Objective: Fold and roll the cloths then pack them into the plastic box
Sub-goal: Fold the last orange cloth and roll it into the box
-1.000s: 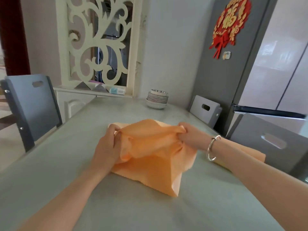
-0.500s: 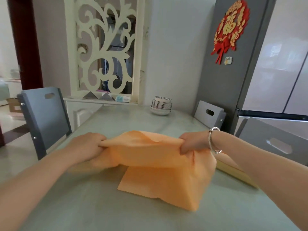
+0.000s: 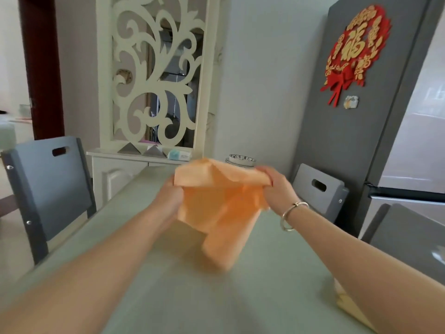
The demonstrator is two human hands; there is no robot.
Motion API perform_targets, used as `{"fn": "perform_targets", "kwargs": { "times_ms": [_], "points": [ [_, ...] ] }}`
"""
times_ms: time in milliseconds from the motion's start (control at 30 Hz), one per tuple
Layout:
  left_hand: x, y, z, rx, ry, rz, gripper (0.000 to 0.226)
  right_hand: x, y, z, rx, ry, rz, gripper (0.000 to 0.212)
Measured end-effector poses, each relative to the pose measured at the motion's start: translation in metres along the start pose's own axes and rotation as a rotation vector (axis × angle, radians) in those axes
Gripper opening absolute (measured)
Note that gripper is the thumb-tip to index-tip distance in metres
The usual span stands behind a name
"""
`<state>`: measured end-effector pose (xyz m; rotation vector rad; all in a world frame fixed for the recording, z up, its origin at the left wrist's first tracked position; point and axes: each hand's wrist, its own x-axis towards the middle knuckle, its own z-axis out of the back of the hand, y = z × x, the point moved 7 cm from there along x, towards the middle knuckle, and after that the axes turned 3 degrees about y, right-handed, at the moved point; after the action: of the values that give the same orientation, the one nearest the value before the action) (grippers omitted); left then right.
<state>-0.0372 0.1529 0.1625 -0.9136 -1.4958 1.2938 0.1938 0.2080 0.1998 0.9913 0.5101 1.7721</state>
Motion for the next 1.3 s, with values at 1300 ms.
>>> {"fn": "perform_targets", "kwargs": {
  "times_ms": [1300],
  "points": [
    [-0.148, 0.1, 0.084, 1.129, 0.637, 0.003, 0.019, -0.203, -0.076, -0.029, -0.292, 0.604, -0.142, 0.021]
  ]
}}
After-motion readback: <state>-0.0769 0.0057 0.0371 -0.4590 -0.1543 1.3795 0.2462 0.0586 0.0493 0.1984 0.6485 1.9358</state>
